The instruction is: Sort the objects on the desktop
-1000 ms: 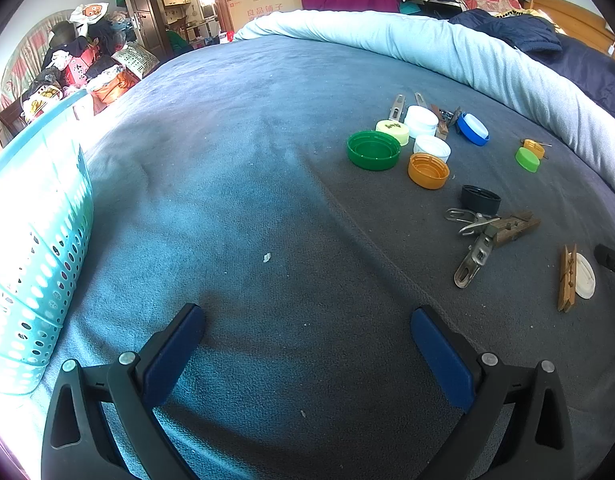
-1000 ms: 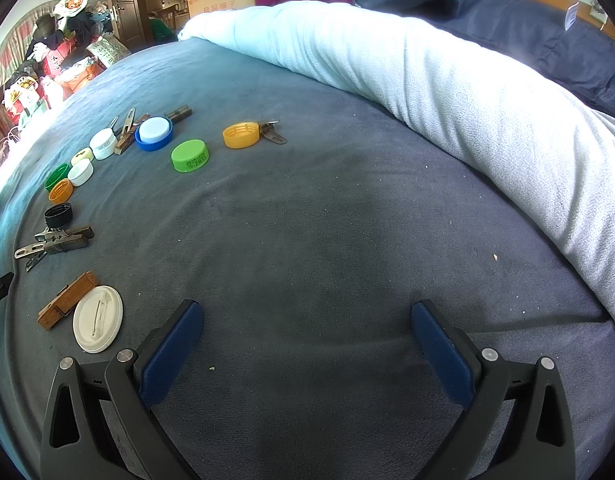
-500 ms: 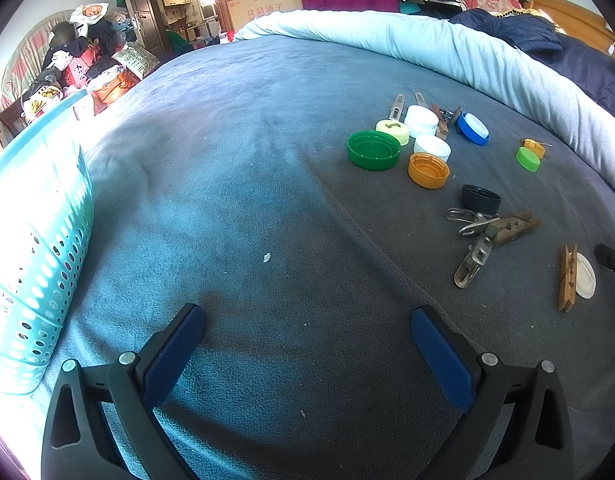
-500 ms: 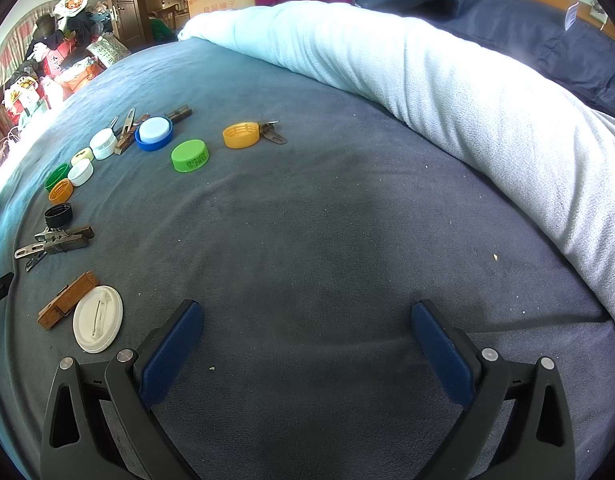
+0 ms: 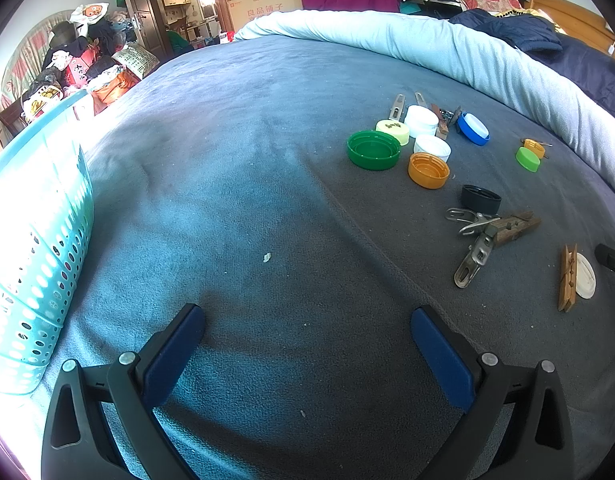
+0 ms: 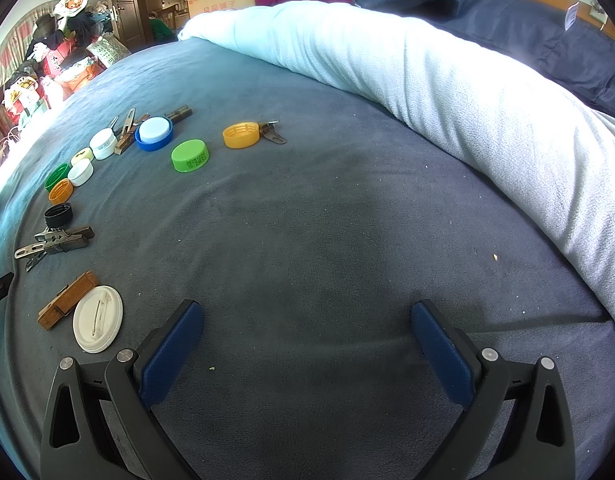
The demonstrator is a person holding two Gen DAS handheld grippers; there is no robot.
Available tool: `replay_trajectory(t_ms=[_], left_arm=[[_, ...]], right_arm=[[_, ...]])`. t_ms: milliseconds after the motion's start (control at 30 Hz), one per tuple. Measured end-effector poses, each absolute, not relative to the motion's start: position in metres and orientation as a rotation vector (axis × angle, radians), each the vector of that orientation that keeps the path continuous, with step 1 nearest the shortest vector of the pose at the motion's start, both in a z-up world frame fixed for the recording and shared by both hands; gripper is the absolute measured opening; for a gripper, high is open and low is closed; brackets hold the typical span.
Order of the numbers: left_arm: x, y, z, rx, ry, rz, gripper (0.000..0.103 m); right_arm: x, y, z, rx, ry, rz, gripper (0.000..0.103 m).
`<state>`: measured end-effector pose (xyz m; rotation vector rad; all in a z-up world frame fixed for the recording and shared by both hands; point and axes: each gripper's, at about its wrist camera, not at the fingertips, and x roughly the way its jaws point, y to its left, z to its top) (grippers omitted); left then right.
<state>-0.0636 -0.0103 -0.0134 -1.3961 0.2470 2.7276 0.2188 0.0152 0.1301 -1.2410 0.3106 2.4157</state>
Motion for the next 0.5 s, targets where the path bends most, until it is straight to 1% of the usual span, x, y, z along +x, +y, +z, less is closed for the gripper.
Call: replay_trajectory(t_ms=[500], left_arm=[[-0.0627,-0.0106,-0.0129,-1.399,0.244,2.725,0.103]], right_arm=[[0.2189,0.0157,0.13,-1.241,0.31,2.417,0.103]])
